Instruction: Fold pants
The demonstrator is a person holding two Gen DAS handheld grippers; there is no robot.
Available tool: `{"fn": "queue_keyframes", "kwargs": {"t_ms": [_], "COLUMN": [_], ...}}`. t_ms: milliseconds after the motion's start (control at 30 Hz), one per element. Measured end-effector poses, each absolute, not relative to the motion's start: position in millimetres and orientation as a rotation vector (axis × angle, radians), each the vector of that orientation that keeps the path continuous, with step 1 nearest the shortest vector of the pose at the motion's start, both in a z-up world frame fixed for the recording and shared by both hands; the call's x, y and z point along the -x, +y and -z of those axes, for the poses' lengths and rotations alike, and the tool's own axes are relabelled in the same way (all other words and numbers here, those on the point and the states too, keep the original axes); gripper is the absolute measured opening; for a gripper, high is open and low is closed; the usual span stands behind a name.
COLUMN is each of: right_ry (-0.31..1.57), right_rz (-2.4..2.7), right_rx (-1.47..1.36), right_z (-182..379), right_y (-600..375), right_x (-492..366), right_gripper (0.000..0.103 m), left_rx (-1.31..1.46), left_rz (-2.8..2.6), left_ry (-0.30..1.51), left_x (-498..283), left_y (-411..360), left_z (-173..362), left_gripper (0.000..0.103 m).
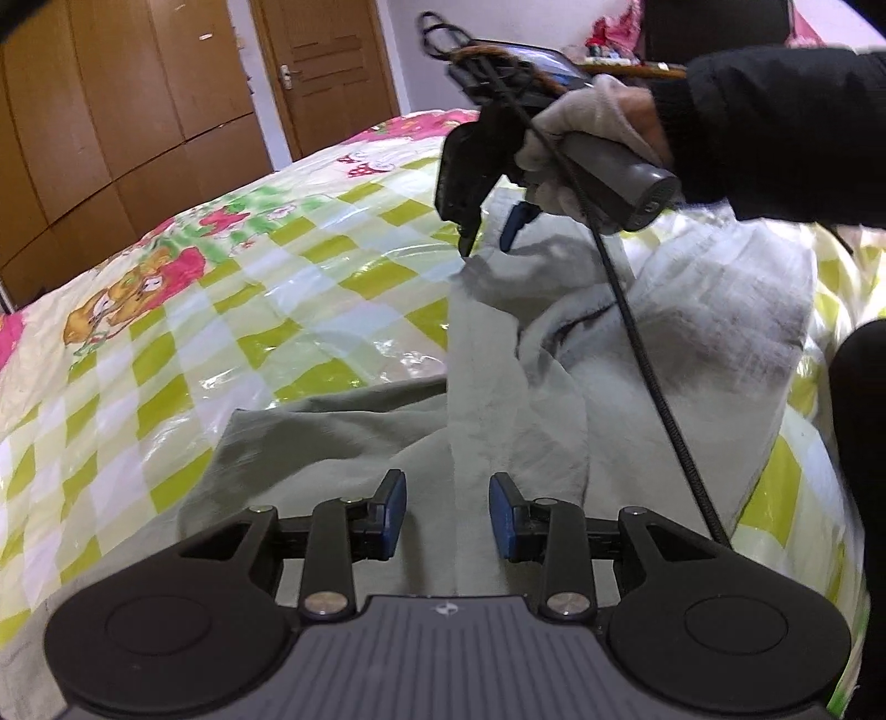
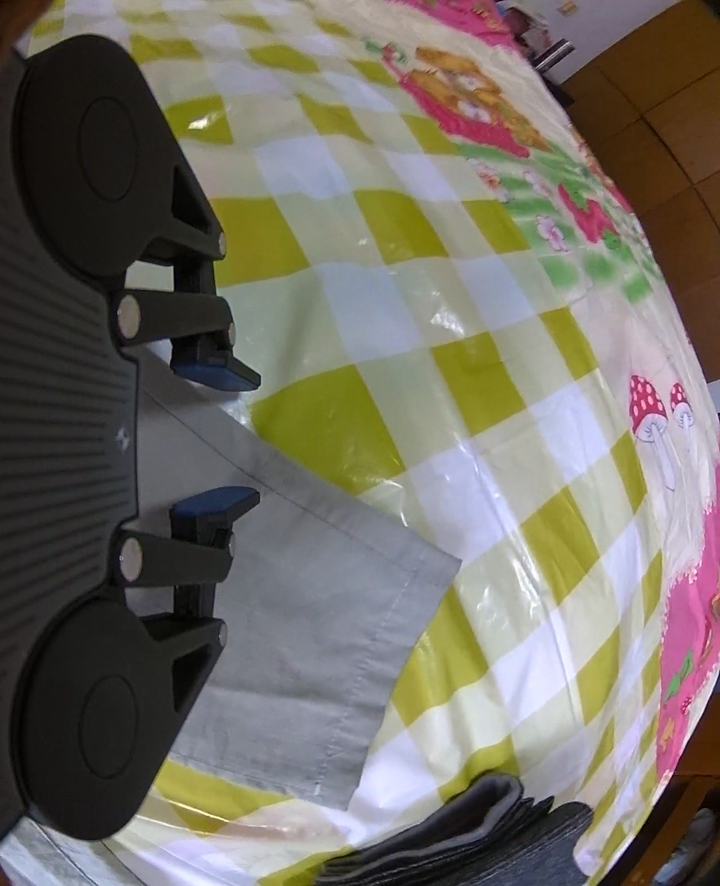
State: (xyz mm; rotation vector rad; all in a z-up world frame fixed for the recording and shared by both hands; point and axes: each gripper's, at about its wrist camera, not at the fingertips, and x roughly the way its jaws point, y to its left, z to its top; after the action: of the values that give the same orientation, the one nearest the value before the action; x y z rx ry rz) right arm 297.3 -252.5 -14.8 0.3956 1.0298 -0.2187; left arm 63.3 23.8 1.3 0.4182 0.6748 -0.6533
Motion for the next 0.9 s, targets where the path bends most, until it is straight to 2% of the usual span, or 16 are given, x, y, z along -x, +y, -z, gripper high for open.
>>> {"fn": "queue_keyframes", "kwargs": {"t_ms": [133, 200, 233, 433, 700, 800, 900], "right_ry": [1.048, 1.053, 1.055, 0.983, 0.770, 0.756, 0.809], "right_rz": [0.236, 0.242, 0.230, 0.181, 0.115, 0.164, 0.235], "right_rx": [-0.318, -0.319, -0.332, -0.404, -0.587, -0.632, -0.685], "right_z": [18.9, 17.5, 16.5, -14.9, -85.7, -77.7, -41.7], "right_y": [-249.8, -255.8, -260.0, -295.3, -363.2, -385.3, -404.7], "right_x": [-302.7, -300.2, -298.5, -260.4, -114.9, -59.4, -27.0], "right_gripper": [0.026, 0.004, 0.002, 0.001, 0.001, 0.001, 0.001], "left_rx": [-0.428, -0.424, -0.423, -0.440, -0.496, -0.552, -0.634], "left_rz": [0.661, 0.657, 0.653, 0.653, 0.713, 0.740, 0.751], "left_ry": [0.669, 0.669, 0.667, 0.639, 0.575, 0.595, 0.594], "left_x": [-63.1, -64.8, -64.9, -56.9, -26.9, -16.4, -5.9], "left_y": [18.6, 17.8, 17.3, 11.5, -9.8, -24.7, -39.1], "left_z": [-0.8, -1.4, -2.0, -10.2, -19.1, -8.3, 2.5], "left_gripper": [0.046, 0.046, 0.046, 0.046, 0.046, 0.046, 0.046]}}
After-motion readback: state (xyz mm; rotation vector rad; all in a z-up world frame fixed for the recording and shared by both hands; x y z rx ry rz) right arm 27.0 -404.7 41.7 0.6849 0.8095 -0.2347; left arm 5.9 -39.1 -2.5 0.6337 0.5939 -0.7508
